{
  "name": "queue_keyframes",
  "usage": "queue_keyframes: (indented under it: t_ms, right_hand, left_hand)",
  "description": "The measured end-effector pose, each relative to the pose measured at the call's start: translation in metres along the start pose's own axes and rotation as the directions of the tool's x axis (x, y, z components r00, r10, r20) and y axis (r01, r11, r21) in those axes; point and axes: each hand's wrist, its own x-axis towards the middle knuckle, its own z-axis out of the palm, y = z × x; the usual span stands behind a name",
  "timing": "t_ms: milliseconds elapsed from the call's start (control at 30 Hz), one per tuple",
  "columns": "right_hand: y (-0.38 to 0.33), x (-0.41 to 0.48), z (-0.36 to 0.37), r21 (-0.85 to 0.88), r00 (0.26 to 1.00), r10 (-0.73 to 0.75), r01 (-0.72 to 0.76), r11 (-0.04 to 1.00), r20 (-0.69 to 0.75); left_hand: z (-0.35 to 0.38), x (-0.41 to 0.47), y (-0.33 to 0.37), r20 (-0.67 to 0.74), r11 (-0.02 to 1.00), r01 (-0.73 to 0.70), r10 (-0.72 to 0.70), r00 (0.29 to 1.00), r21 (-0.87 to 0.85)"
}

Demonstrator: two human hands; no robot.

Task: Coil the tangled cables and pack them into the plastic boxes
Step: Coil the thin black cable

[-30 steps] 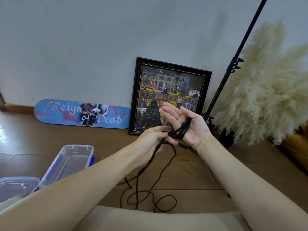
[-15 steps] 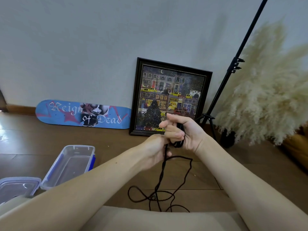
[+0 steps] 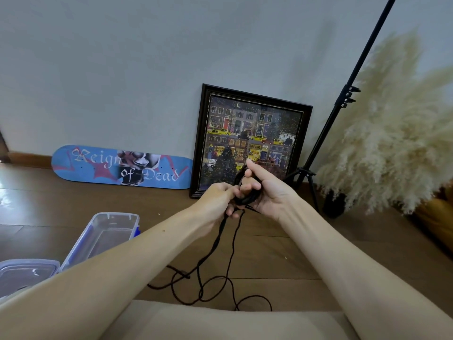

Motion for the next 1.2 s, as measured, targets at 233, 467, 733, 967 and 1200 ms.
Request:
queue_keyframes:
  t_ms: [233,467,733,967,1200]
  right_hand:
    - [0.000,-0.005,-0.001,-0.085,0.999,-0.037,0.038,0.996,0.015]
    - [-0.007,-0.003,-0.001,0.083,0.989,-0.009,-0.003,0.997,0.150]
    - [-0.012,-0.007,-0.005,0.108,0.957,0.112,-0.145,0.983,0.267]
    - [-0.011,-0.003,-0.005,0.061,0.962,0.074,-0.093,0.994,0.264]
    - [-0.010,-0.007,-0.005,-0.144,0.960,0.078,-0.040,0.989,0.270]
  left_hand:
    - [-0.004,0.000,-0.001,-0.005,0.986,-0.080,0.082,0.997,0.144]
    - [-0.001,-0.004,0.000,0.088,0.975,-0.161,0.149,0.985,0.151]
    - [-0.008,-0.004,0.007,0.032,0.983,-0.139,0.136,0.990,0.122]
    - [-0.008,0.000,0.003,-0.037,0.972,-0.181,0.189,0.981,0.152]
    - [-0.012,0.002,0.000,0.000,0.854,-0.276,0.307,0.952,0.442]
